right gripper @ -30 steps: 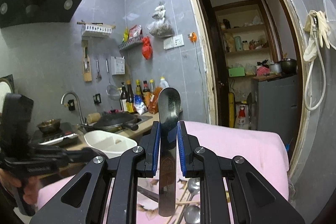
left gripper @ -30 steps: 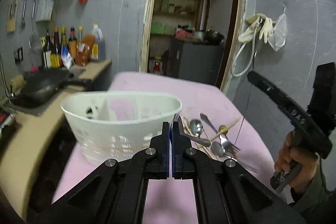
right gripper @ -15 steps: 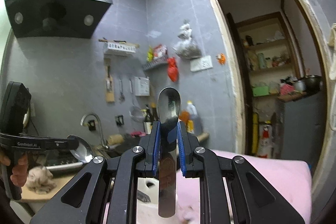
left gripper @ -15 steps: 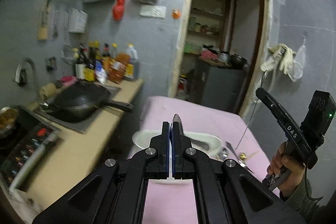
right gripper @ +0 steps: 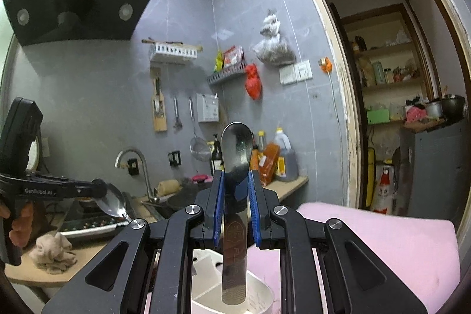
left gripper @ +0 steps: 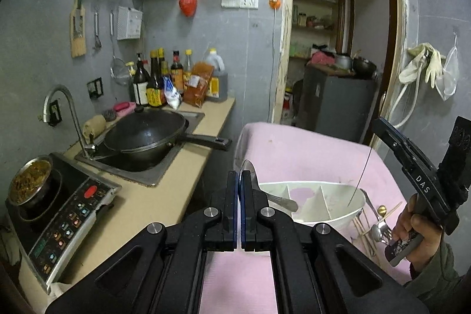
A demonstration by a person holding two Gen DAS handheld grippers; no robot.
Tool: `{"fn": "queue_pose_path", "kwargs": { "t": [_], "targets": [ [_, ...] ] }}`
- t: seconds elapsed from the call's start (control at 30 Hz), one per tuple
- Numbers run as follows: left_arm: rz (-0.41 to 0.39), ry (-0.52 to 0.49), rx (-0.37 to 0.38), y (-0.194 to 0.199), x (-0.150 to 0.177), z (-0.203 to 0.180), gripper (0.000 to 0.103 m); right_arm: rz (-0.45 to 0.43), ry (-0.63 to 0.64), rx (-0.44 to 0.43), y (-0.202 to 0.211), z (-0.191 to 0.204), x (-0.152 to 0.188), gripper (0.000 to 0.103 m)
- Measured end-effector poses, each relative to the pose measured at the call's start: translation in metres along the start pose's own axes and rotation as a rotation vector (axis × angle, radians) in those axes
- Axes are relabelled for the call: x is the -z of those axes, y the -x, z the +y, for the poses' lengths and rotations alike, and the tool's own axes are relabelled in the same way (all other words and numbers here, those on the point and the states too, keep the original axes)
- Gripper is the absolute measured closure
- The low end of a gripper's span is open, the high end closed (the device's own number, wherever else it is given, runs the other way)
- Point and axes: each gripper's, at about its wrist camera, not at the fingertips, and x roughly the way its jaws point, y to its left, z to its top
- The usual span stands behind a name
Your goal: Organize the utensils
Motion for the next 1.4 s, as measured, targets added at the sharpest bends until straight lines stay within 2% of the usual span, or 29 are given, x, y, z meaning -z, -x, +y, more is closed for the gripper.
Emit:
{"fn": "queue_pose_path", "kwargs": {
  "t": [0.2, 0.37, 0.53, 0.7, 0.87, 1.07, 1.17, 1.3, 1.4],
  "targets": [
    [0.034, -0.015, 0.004, -0.015, -0.002, -0.004, 0.103, 0.046, 0.006, 0.010, -0.011, -0.001, 0.012, 0.089],
    [-0.007, -0.007, 0.001, -0.003, -0.012, -0.001, 0.103, 0.073, 0.000, 0.004, -0.016, -0.002, 0.023, 0.089],
    [-0.042, -0.010, -0.043, 0.011, -0.021, 0.007, 0.103, 0.076, -0.009, 0.002, -0.017, -0.002, 0.025, 0.089],
    [-0.004, -0.025, -0.067, 0.003, -0.016, 0.009, 0.103, 0.078, -0.004, 0.005, -0.018, -0.003, 0.026, 0.089],
    [0.050, -0.080, -0.073, -0.020, -0.001, -0.009, 0.103, 0.107, 0.007, 0.017, -0.025, -0.003, 0.034, 0.089],
    [0.108, -0.092, -0.022, -0.053, 0.022, -0.024, 0.101, 0.191, -0.006, 0.014, -0.031, -0.007, 0.052, 0.088],
    [0.087, -0.079, 0.012, -0.058, 0.028, -0.026, 0.100, 0.219, -0.006, 0.003, -0.029, -0.007, 0.059, 0.088],
    [0.061, -0.036, 0.100, -0.056, 0.027, -0.023, 0.095, 0.216, -0.008, -0.001, -0.022, -0.007, 0.059, 0.079],
    [0.013, 0.014, 0.160, -0.049, 0.025, -0.020, 0.074, 0.182, -0.021, -0.001, -0.012, -0.008, 0.050, 0.078]
  ]
}}
